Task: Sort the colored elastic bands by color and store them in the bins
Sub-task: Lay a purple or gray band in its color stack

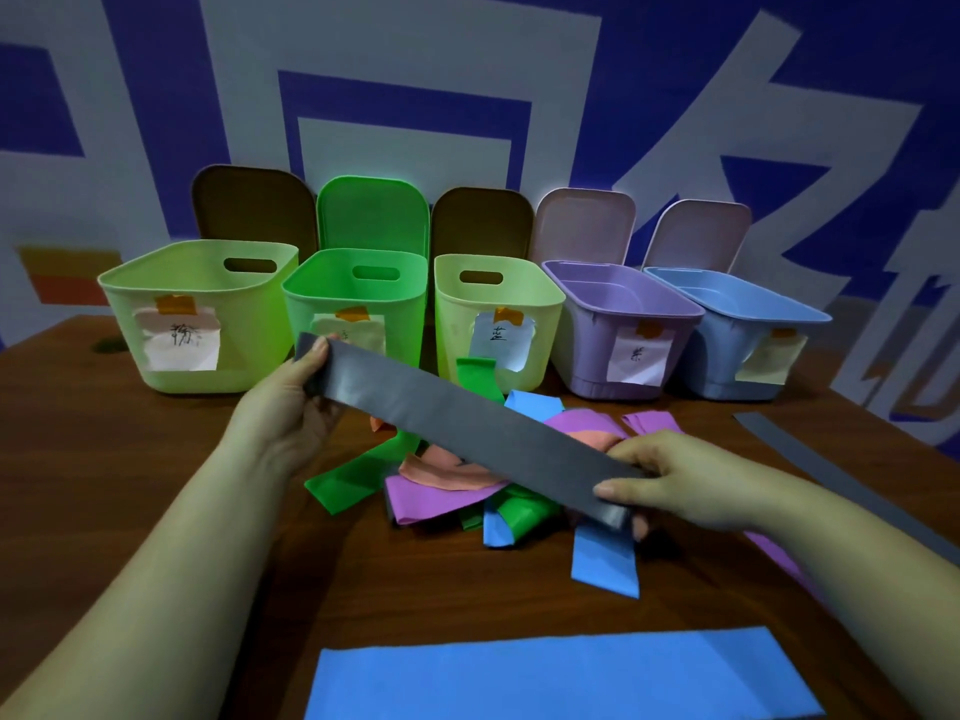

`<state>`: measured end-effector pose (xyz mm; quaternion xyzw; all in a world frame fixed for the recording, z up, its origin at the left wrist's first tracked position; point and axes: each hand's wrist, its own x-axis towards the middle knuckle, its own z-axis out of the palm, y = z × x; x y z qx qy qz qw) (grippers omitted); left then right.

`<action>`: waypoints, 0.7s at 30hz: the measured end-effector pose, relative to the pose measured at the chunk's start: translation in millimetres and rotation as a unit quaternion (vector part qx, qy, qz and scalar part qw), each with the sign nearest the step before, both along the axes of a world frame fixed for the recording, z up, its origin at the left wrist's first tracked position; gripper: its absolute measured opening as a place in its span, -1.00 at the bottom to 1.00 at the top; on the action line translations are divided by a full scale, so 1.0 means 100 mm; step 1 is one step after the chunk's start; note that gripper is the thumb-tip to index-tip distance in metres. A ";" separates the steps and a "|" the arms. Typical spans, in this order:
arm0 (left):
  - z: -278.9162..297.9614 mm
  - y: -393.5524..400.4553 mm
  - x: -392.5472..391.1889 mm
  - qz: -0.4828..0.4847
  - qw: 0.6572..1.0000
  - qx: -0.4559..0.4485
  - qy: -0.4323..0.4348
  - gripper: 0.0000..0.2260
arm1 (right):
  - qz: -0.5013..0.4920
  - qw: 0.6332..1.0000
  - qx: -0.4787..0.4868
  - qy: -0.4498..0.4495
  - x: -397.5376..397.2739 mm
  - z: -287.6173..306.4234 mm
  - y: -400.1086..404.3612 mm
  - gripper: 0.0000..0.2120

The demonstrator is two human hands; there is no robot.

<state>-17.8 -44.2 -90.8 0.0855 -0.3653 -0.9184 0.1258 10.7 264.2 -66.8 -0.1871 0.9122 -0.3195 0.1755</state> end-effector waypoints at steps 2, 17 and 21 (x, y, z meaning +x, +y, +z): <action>-0.04 0.01 -0.02 -0.005 1.000 -0.016 -0.009 -0.90 | -0.026 0.999 -0.038 -0.007 0.02 0.01 0.08 -0.94; -0.13 0.35 0.12 -0.076 0.911 -0.402 -0.054 -0.88 | -0.176 0.973 -0.129 0.071 0.31 -0.14 0.83 -0.90; 0.02 0.51 0.08 -0.194 0.913 -0.352 -0.064 -0.85 | -0.226 0.950 -0.197 0.086 0.43 -0.17 1.12 -0.87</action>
